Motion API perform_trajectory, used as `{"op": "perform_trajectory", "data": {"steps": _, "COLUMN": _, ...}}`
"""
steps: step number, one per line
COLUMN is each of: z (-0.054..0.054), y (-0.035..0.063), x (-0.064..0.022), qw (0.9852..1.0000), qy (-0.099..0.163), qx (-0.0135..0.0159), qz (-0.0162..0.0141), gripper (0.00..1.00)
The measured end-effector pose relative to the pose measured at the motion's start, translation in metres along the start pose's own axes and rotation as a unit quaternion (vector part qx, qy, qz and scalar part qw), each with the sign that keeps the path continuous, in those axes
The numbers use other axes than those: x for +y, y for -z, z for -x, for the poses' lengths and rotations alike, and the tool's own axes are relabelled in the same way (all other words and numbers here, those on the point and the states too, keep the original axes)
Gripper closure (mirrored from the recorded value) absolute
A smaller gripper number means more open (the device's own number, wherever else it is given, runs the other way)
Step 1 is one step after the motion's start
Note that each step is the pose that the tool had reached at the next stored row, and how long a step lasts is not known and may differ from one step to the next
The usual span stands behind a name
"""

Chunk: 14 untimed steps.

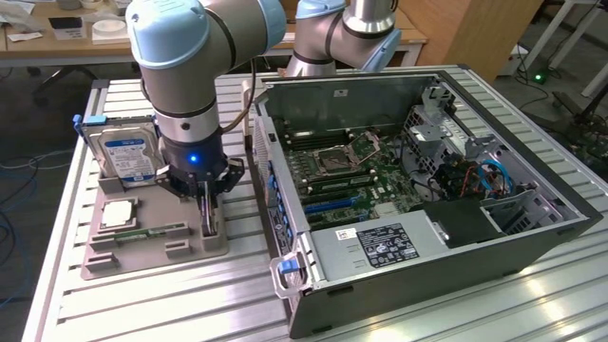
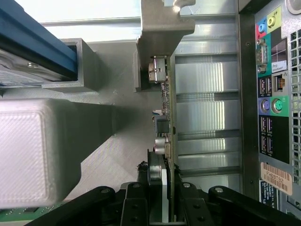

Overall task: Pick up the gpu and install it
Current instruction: 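Pick up the gpu and move the gpu toward the slot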

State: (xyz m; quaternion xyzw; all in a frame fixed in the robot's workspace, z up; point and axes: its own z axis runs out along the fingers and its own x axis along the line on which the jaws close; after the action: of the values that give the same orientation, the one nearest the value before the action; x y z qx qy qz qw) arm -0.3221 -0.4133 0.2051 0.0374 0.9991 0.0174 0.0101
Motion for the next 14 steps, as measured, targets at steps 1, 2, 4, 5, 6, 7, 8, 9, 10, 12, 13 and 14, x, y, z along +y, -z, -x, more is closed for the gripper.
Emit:
{"op": "perform_trajectory", "data": {"steps": 1, "z": 0.0, "y": 0.001, "x": 0.0, "qw": 1.0, "qy": 0.0, "qx": 0.0, "qz": 0.0, "gripper": 0.72}}
{"op": "perform_trajectory", "data": {"steps": 2, "z": 0.0, "y": 0.0027, "x": 0.0001, "qw": 1.0, "qy": 0.0, "qx": 0.0002, "qz": -0.0002, "gripper": 0.72}}
{"op": "perform_trajectory", "data": {"steps": 4, "z": 0.0, "y": 0.0068, "x": 0.0002, "qw": 1.0, "qy": 0.0, "qx": 0.0002, "qz": -0.0002, "gripper": 0.72}}
{"op": "perform_trajectory", "data": {"steps": 5, "z": 0.0, "y": 0.0093, "x": 0.0003, "qw": 1.0, "qy": 0.0, "qx": 0.0002, "qz": -0.0002, "gripper": 0.72}}
{"op": "perform_trajectory", "data": {"steps": 6, "z": 0.0, "y": 0.0118, "x": 0.0004, "qw": 1.0, "qy": 0.0, "qx": 0.0002, "qz": -0.0002, "gripper": 0.72}}
{"op": "perform_trajectory", "data": {"steps": 7, "z": 0.0, "y": 0.0143, "x": 0.0005, "qw": 1.0, "qy": 0.0, "qx": 0.0003, "qz": -0.0002, "gripper": 0.72}}
{"op": "perform_trajectory", "data": {"steps": 8, "z": 0.0, "y": 0.017, "x": 0.0005, "qw": 1.0, "qy": 0.0, "qx": 0.0002, "qz": -0.0002, "gripper": 0.72}}
{"op": "perform_trajectory", "data": {"steps": 9, "z": 0.0, "y": 0.0197, "x": 0.0006, "qw": 1.0, "qy": 0.0, "qx": 0.0002, "qz": -0.0002, "gripper": 0.72}}
{"op": "perform_trajectory", "data": {"steps": 10, "z": 0.0, "y": 0.0228, "x": 0.0007, "qw": 1.0, "qy": 0.0, "qx": 0.0003, "qz": -0.0002, "gripper": 0.72}}
{"op": "perform_trajectory", "data": {"steps": 12, "z": 0.001, "y": 0.0289, "x": 0.001, "qw": 1.0, "qy": 0.0, "qx": 0.0002, "qz": -0.0002, "gripper": 0.72}}
{"op": "perform_trajectory", "data": {"steps": 13, "z": 0.001, "y": 0.0319, "x": 0.0011, "qw": 1.0, "qy": 0.0, "qx": 0.0002, "qz": -0.0002, "gripper": 0.72}}
{"op": "perform_trajectory", "data": {"steps": 14, "z": 0.001, "y": 0.035, "x": 0.0012, "qw": 1.0, "qy": 0.0, "qx": 0.0002, "qz": -0.0002, "gripper": 0.72}}
